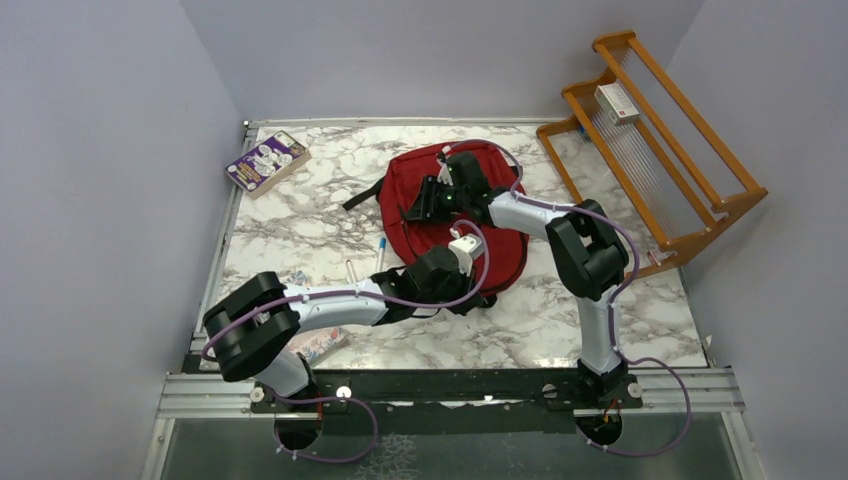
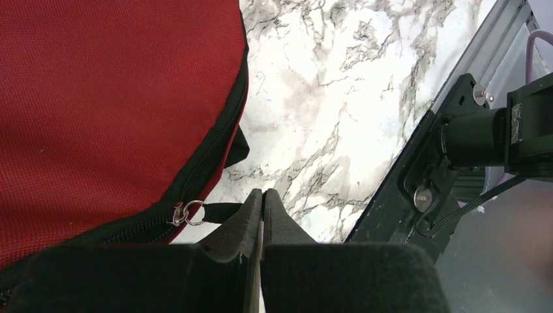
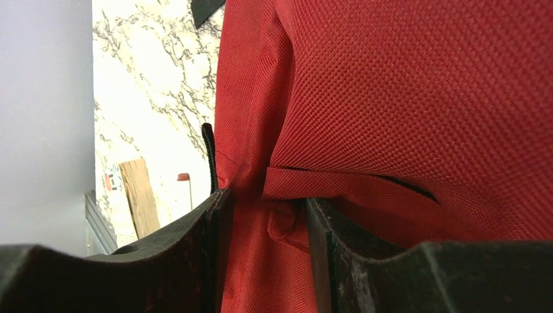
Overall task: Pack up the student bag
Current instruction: Unzip the student bag at the center of the board.
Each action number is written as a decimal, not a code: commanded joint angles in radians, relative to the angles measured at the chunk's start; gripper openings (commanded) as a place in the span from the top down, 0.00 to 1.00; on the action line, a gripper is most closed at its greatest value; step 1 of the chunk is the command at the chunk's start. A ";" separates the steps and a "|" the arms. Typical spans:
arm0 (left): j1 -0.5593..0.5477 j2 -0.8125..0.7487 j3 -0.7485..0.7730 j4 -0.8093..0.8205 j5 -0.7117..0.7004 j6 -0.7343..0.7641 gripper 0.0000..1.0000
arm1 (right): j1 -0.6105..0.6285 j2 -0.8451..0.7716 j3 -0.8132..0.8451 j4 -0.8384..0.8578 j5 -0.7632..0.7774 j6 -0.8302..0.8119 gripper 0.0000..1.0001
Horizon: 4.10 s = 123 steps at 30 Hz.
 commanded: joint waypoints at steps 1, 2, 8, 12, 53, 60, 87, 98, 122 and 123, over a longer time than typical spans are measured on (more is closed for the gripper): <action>-0.026 -0.014 0.028 0.038 -0.004 0.010 1.00 | -0.009 -0.015 0.030 0.066 0.006 -0.044 0.49; -0.026 -0.024 0.028 0.028 -0.022 0.015 1.00 | -0.010 -0.039 0.025 0.057 0.019 -0.054 0.48; 0.000 -0.053 0.036 -0.009 -0.057 0.036 1.00 | -0.015 -0.251 -0.056 -0.006 0.175 -0.127 0.39; 0.016 -0.033 0.062 -0.020 -0.027 0.041 0.95 | -0.015 -0.400 -0.157 -0.070 0.287 -0.150 0.35; 0.357 -0.254 -0.022 -0.208 -0.016 0.024 0.41 | 0.003 -0.906 -0.793 -0.280 -0.104 -0.091 0.36; 0.360 -0.241 -0.025 -0.202 0.002 0.007 0.41 | 0.031 -0.826 -0.840 -0.144 -0.048 -0.076 0.37; 0.365 -0.228 -0.034 -0.208 0.017 0.002 0.41 | 0.037 -0.806 -0.958 0.141 -0.103 -0.009 0.70; 0.372 -0.240 -0.001 -0.236 0.041 0.108 0.40 | 0.037 -0.920 -0.937 0.017 -0.053 -0.011 0.99; 0.349 -0.378 -0.134 -0.101 0.479 1.214 0.32 | 0.037 -0.987 -0.827 -0.287 0.083 -0.060 0.99; 0.346 -0.370 -0.130 -0.118 0.502 1.265 0.32 | 0.037 -0.989 -0.827 -0.287 0.082 -0.060 0.99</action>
